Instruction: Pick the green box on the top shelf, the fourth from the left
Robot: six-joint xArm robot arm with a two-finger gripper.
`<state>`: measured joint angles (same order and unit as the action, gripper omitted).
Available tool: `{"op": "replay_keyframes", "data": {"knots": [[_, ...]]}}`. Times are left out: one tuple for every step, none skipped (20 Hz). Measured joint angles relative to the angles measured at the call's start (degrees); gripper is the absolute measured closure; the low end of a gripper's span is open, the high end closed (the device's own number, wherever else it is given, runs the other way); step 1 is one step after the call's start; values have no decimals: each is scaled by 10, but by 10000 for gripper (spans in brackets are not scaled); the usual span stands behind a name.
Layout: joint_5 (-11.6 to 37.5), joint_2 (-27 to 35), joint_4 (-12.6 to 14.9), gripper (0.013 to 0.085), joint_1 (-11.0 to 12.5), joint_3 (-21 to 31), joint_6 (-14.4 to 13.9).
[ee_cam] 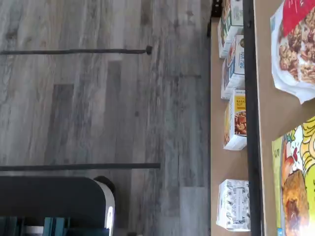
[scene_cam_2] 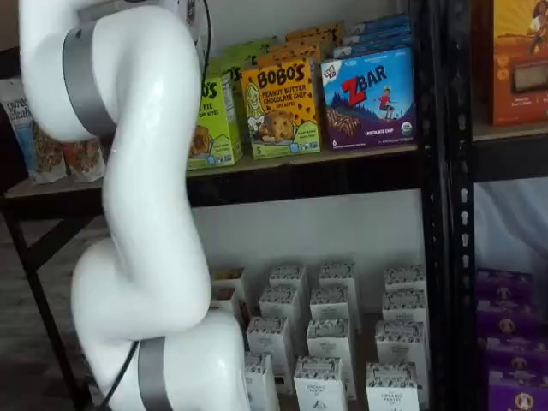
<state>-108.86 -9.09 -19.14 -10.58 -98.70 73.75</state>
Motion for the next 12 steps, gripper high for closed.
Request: {"op": "replay_keyframes", "data": {"knots": [[8,-4,5,130,-2,5,0],[17,-9,13,130,-3,10,1],[21,-10,16,130,-3,12,3],[22,-10,17,130,-2,12,4],[23,-10,17,130,0,13,5],[25,-11,16,130,1,14,6],[28,-13,13,130,3,17,8],[34,-16,11,130,4,22,9],[42,-20,8,130,6,28,10],[52,-24,4,130,7,34,12],[61,-28,1,130,8,41,12],[71,-32,-1,130,8,47,13]]}}
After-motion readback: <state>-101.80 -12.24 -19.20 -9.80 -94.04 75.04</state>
